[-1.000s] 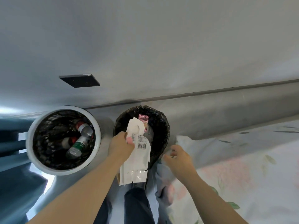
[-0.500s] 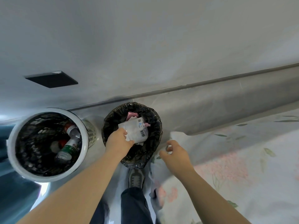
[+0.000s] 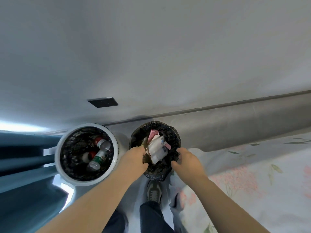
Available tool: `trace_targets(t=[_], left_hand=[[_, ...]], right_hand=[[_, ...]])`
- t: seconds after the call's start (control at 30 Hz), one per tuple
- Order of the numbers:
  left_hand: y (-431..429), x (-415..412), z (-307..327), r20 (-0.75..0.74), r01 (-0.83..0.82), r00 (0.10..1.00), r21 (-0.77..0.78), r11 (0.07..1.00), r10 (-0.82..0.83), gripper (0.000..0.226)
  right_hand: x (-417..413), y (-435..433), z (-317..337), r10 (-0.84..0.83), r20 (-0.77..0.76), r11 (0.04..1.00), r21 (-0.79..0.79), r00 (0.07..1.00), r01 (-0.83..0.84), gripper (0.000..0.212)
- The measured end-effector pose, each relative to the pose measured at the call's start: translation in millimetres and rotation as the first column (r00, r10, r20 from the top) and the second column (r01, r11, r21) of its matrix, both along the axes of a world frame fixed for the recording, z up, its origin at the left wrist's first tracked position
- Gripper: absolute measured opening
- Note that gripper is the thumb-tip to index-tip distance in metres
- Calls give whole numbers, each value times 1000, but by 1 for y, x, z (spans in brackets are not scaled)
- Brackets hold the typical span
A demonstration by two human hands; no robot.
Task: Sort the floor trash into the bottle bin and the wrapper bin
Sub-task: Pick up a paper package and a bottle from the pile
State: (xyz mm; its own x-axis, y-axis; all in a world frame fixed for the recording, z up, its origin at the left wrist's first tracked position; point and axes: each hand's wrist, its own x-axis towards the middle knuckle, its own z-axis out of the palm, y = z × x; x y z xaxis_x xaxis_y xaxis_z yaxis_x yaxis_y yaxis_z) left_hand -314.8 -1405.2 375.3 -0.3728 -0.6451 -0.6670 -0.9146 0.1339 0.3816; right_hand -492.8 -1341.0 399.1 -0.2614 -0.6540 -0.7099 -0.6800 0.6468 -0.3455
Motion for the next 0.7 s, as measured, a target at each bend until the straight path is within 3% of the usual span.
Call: trace_targets(t=[0.13,0.23,0.7], left_hand=[[-10,25,59,43,179,983,-39,983,-177,29],[-17,43,106,63,217,975,-78,973,-213,34],[11,139,278,-39,44,998,-177,983,-51,39]], right_hand=[[18,0,40,127,-50,991,-41,991,-129,47],[33,1,75,204,-111,976,-49,973,-210,36],[109,5,255,394,-222,892,-140,892,-430,44]])
